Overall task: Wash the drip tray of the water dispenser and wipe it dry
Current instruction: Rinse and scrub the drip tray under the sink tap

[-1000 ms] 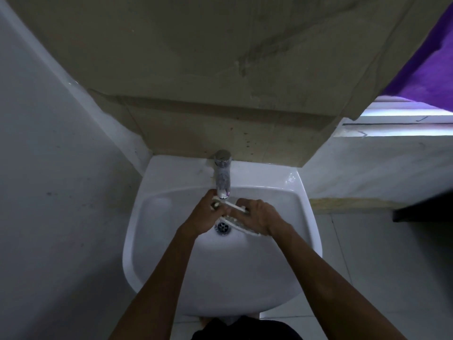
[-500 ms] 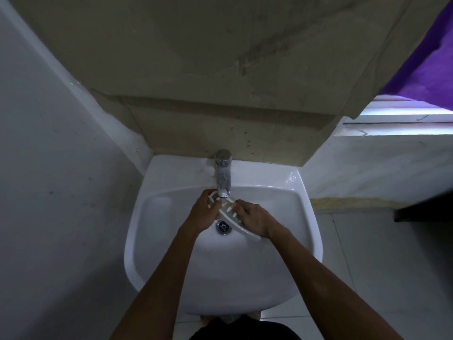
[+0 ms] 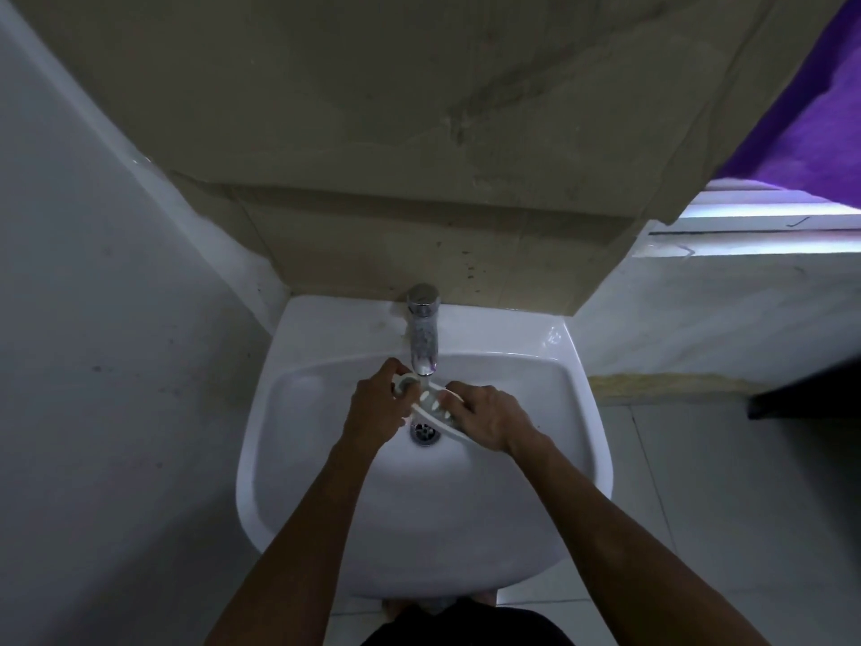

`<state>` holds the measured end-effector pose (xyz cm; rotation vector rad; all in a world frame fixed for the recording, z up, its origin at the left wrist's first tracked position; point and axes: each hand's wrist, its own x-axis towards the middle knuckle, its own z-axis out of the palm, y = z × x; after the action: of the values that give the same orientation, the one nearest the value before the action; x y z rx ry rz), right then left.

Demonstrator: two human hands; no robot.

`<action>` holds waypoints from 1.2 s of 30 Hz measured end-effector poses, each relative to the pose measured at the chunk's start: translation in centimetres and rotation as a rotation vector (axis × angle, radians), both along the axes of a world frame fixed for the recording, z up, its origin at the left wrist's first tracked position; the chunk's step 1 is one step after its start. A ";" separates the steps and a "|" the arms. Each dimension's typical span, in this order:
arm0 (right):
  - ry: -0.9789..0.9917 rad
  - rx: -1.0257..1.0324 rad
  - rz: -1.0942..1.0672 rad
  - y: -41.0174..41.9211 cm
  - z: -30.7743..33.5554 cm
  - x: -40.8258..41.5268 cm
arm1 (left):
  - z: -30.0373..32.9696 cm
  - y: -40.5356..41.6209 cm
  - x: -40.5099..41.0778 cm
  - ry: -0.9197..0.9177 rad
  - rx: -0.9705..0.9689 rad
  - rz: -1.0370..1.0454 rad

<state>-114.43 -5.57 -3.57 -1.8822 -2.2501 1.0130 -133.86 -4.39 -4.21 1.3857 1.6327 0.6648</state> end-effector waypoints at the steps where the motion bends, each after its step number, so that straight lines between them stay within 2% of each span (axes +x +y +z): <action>1: -0.001 0.001 -0.002 0.0 0.0 -0.1 | -0.1 0.0 0.0 -0.008 0.013 0.010; 7: 0.026 -0.059 -0.048 -0.5 -0.3 -0.3 | -0.4 0.5 -0.5 -0.183 -0.088 0.038; 15: -0.050 0.012 -0.041 -1.8 -1.2 1.0 | -1.0 -0.3 0.3 0.071 -0.102 -0.152; 21: -0.042 0.070 -0.026 -2.1 -1.3 1.7 | -0.2 0.5 0.7 -0.092 -0.253 -0.055; 23: -0.031 0.065 -0.025 -2.0 -1.3 1.7 | 0.2 0.8 0.7 -0.094 -0.268 -0.039; 27: -0.023 0.053 -0.023 -2.0 -1.4 1.6 | 0.6 1.0 0.5 -0.049 -0.303 -0.121; 31: -0.047 0.087 0.015 -1.8 -1.2 1.4 | 1.0 1.1 0.0 -0.129 -0.437 -0.193; 36: -0.051 0.087 0.013 -1.2 -0.6 1.2 | 1.9 1.8 -0.3 -0.074 -0.416 -0.285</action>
<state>-113.19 -6.78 -4.14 -1.8819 -2.2962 0.8635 -134.13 -2.59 -2.30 1.2346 1.3816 0.1915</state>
